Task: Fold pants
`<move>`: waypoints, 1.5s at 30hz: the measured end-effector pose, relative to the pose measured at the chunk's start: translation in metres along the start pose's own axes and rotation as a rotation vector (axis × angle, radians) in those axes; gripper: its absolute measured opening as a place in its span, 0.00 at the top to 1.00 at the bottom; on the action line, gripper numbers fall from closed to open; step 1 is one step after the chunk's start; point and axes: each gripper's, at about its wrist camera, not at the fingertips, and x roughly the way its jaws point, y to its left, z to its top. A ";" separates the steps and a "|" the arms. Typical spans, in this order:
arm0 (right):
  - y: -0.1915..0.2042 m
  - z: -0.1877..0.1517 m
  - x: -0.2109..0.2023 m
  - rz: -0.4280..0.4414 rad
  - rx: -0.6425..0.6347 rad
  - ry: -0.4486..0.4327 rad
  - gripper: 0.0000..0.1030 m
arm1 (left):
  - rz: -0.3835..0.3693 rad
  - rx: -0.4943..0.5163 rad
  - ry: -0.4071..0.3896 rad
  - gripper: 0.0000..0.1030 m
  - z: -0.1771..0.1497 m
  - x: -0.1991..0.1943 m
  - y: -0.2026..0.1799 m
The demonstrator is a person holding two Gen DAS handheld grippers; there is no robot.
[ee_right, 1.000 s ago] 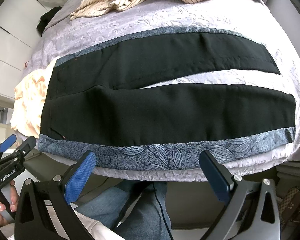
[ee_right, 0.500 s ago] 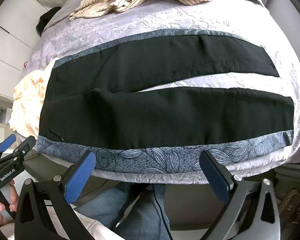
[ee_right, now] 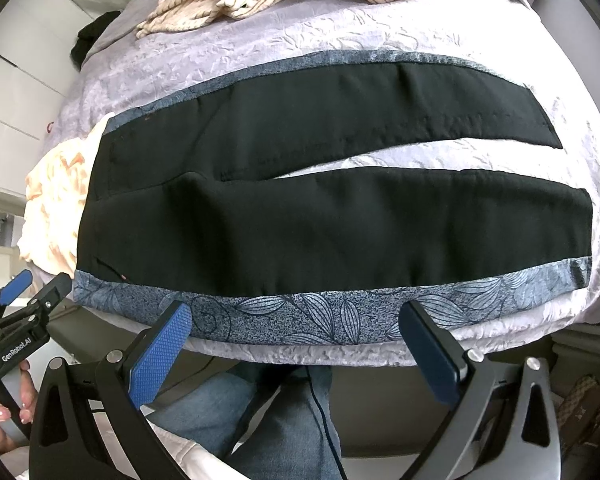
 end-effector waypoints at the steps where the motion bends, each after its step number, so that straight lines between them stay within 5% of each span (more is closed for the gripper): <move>1: 0.000 0.000 0.000 0.000 0.002 0.001 0.00 | 0.001 0.001 0.001 0.00 0.000 0.000 0.000; 10: -0.008 -0.001 0.016 0.049 0.032 0.028 0.00 | -0.017 -0.024 0.039 0.00 -0.010 0.015 0.014; 20: -0.055 -0.034 0.085 0.496 0.334 0.153 0.04 | -0.177 -0.266 0.093 0.00 -0.047 0.059 0.072; 23: -0.061 -0.051 0.099 0.591 0.363 0.183 0.21 | -0.223 -0.302 0.089 0.00 -0.058 0.073 0.085; 28: -0.067 -0.068 0.119 0.646 0.371 0.231 0.23 | -0.296 -0.389 0.125 0.00 -0.074 0.101 0.098; 36: -0.079 -0.059 0.144 0.738 0.461 0.179 0.22 | -0.403 -0.494 0.148 0.01 -0.077 0.141 0.100; 38: -0.078 -0.058 0.150 0.733 0.466 0.188 0.22 | -0.405 -0.506 0.149 0.10 -0.076 0.143 0.099; 45: -0.082 -0.043 0.126 0.865 0.494 0.070 0.22 | -0.505 -0.544 0.037 0.18 -0.064 0.115 0.112</move>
